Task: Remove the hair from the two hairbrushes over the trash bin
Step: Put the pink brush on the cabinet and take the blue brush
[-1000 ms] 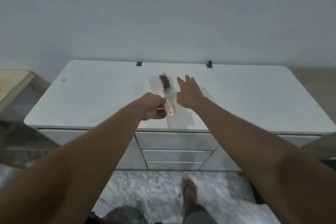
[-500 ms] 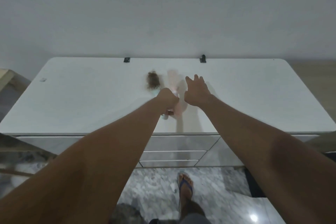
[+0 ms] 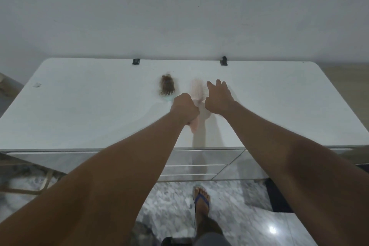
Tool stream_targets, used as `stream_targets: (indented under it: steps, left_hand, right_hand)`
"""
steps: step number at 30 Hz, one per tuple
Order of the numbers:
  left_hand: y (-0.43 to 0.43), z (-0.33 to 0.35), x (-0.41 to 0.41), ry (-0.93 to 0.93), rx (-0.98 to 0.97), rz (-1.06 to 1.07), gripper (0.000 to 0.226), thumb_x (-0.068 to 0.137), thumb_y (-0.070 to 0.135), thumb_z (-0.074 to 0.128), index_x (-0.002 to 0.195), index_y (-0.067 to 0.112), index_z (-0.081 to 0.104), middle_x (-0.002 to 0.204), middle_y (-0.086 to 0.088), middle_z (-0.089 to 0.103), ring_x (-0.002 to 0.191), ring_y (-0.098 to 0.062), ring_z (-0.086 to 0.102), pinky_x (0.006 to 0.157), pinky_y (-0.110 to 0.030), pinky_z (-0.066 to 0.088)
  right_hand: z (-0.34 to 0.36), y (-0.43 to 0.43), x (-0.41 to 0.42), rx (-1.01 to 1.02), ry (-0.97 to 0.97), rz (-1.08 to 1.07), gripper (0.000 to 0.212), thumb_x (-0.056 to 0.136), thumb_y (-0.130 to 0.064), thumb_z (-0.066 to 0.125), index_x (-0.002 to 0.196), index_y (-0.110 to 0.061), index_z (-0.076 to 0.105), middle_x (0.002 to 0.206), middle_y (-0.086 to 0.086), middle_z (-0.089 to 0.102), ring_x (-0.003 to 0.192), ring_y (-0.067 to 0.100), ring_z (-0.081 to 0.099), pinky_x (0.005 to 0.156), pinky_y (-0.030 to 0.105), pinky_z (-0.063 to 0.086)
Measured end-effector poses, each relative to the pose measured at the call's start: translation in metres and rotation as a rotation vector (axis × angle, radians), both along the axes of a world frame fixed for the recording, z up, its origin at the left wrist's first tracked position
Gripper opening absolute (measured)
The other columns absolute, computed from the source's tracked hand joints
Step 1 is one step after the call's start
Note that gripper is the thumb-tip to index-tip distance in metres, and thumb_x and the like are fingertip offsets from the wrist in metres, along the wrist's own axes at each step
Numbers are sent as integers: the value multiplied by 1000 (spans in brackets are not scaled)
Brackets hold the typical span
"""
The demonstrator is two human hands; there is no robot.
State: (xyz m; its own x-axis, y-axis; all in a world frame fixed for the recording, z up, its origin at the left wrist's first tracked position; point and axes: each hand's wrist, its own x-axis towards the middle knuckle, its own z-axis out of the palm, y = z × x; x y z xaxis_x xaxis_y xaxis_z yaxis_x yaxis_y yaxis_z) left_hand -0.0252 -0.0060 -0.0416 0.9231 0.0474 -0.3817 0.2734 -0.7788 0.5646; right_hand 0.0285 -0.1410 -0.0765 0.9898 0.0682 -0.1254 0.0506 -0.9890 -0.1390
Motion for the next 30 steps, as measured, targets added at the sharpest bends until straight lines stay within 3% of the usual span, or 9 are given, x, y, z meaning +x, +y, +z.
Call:
stream_targets:
  steps: [3,5,8,11,14,18,21,25,30]
  left_hand:
    - [7,9,5,-14,-82,36,24,89,18,59,70,4,61,65,-11,67,42,-23,62,51,-36,60]
    - [16,20,9,-56,-144,75,21,89,18,62,70,8,57,74,-8,63,53,-23,64,49,-35,60]
    - [39,46,16,-148,-161,116,13,89,17,60,78,10,59,85,-9,60,75,-25,68,64,-43,62]
    - [63,64,22,-208,-192,225,15,87,17,60,88,4,69,82,-9,63,85,-35,70,69,-47,62]
    - [78,64,19,-181,-179,286,12,87,19,60,88,8,64,79,-8,61,80,-33,65,69,-46,62]
    - [83,42,8,-45,-140,272,12,80,16,62,83,4,63,72,-8,62,69,-25,62,58,-36,61]
    - [78,21,-1,33,-115,228,9,81,12,62,84,5,58,82,-10,64,67,-24,62,62,-42,62]
    - [71,4,-4,22,-25,154,21,84,26,65,85,13,49,88,-5,61,73,-24,65,67,-39,62]
    - [63,4,-1,48,-8,161,22,82,26,68,88,14,51,80,-3,61,69,-28,71,72,-40,62]
  right_hand:
    - [5,2,1,2,9,-8,61,88,-17,57,144,-12,33,144,19,35,138,38,31,108,45,39]
    - [14,8,2,24,1,5,64,88,-17,56,147,-12,31,145,19,34,138,39,30,109,47,38]
    - [32,24,6,56,-64,55,61,89,-19,54,145,-12,32,141,18,37,134,37,34,104,45,39]
    - [49,47,10,70,-121,115,57,96,-24,49,148,-12,29,142,17,37,133,36,34,107,45,39]
    - [56,68,10,101,-125,161,59,98,-28,47,151,-11,27,146,18,35,137,37,31,112,46,35]
    - [45,81,6,98,-122,199,54,96,-29,48,145,-11,34,135,17,42,128,35,37,106,46,39]
    - [35,81,5,78,-71,188,53,95,-28,49,143,-12,35,135,16,41,129,35,36,102,46,40]
    - [27,78,6,62,-41,181,55,95,-29,50,145,-12,33,136,17,40,131,37,35,102,46,40]
    - [22,77,10,53,-14,173,56,97,-31,49,146,-12,31,138,18,39,133,38,34,107,48,39]
